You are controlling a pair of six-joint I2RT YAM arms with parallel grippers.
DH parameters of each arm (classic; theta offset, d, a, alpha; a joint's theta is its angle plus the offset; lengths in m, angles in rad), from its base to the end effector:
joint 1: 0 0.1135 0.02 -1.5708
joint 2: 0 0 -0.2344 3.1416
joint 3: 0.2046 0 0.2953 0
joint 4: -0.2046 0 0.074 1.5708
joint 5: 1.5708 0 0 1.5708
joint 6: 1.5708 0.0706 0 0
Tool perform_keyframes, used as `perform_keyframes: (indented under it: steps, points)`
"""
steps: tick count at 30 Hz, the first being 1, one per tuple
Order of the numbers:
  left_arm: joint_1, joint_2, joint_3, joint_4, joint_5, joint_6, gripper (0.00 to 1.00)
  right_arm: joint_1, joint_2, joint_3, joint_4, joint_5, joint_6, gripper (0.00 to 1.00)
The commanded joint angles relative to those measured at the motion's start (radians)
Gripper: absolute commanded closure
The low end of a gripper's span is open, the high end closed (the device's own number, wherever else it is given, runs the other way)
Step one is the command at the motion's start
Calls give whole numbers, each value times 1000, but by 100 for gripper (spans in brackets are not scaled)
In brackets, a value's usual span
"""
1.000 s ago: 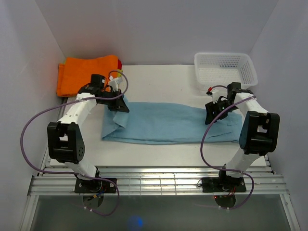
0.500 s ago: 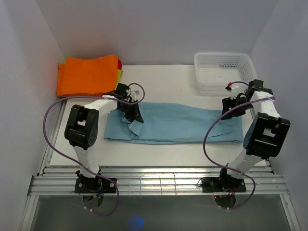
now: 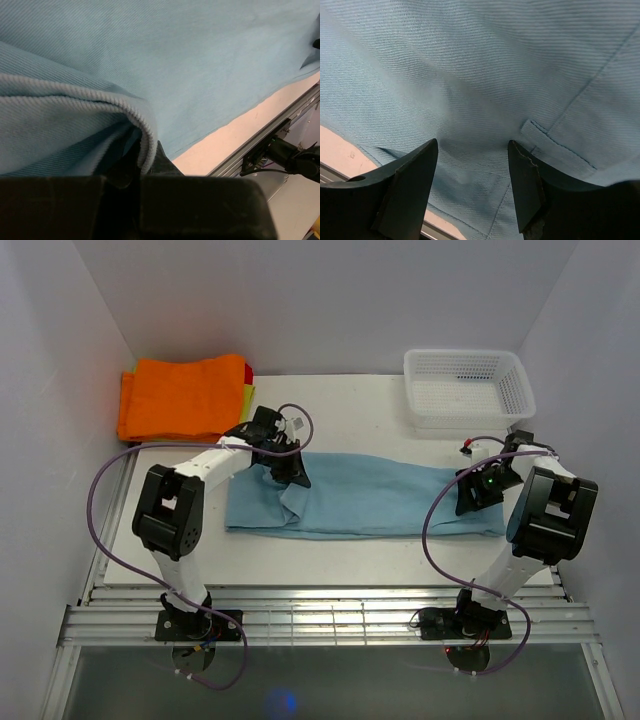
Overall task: Fold and stack the trousers
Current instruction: Fold the trousers
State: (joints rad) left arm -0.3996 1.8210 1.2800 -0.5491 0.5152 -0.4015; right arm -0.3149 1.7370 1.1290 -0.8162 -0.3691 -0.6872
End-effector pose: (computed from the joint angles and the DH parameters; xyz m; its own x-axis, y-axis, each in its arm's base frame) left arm 0.3728 -0.1952 0.1230 -0.9662 0.0389 -0.2549 0.1856 0.7911 -0.5828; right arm 0.3414 -0.0844 0.0904 -0.8786 -0.3360 -0.3393 -0.4121 0.8925 0.1832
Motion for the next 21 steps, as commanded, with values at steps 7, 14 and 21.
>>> perform_keyframes:
  steps: [7, 14, 21]
  points:
    - [-102, 27, 110, 15, -24, -82, 100, 19, -8, -28, 40, -27, 2, 37]
    - [-127, 138, 140, 58, -26, -126, 100, 19, -16, -21, 26, -39, -2, 37]
    - [-134, 181, 188, 123, 31, -154, 38, 22, -19, -32, 28, -45, -2, 35]
